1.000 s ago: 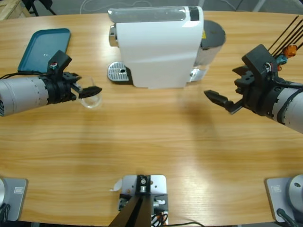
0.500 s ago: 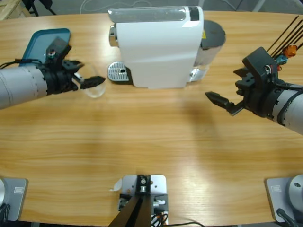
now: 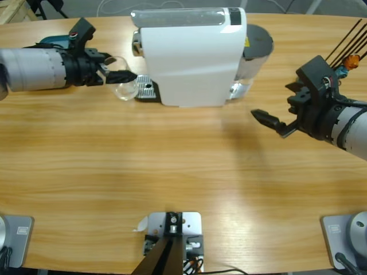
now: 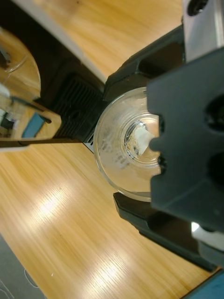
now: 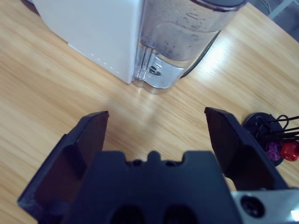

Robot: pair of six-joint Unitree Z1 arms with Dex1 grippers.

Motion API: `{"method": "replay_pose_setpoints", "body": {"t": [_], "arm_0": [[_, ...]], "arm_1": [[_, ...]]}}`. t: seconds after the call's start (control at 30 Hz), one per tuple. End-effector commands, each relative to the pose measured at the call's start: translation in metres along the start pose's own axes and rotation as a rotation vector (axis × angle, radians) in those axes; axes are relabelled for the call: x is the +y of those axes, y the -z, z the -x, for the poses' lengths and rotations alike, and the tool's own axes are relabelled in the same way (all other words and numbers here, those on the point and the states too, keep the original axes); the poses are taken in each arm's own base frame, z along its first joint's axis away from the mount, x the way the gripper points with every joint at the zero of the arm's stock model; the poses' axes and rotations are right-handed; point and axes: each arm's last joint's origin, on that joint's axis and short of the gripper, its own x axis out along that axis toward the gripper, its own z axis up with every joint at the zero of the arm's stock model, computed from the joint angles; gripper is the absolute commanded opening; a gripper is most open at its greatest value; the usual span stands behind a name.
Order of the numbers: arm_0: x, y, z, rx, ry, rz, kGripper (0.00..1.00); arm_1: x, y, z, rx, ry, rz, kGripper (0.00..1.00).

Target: Pour coffee

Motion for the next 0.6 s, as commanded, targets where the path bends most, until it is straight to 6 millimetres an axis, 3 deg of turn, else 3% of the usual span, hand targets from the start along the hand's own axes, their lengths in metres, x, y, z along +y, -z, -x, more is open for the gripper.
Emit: {"method": "replay_pose_setpoints", "body": {"t": [0.03, 0.43, 0.47, 0.5, 0.53, 0.6], "arm_0": [[0.009, 0.004, -0.035, 0.044, 0.035, -0.023, 0.595], [0.003, 0.001, -0.057, 0.052, 0.091, -0.037, 0.607], [0.002, 0.002, -0.056, 0.053, 0.095, -0.037, 0.676], [0.001, 0.003, -0.056, 0.054, 0.103, -0.036, 0.865], [0.0, 0.003, -0.054, 0.053, 0.115, -0.035, 0.956], [-0.001, 0.002, -0.053, 0.053, 0.135, -0.033, 0.993]], "arm_1": [[-0.011, 0.007, -0.002, 0.021, 0.009, -0.034, 0.895], [-0.011, 0.007, -0.002, 0.021, 0.009, -0.034, 0.895], [-0.011, 0.007, -0.002, 0.021, 0.008, -0.034, 0.895], [-0.011, 0.007, -0.003, 0.022, 0.008, -0.034, 0.895], [-0.011, 0.007, -0.003, 0.022, 0.007, -0.034, 0.895], [-0.011, 0.007, -0.004, 0.025, 0.005, -0.032, 0.895]]}}
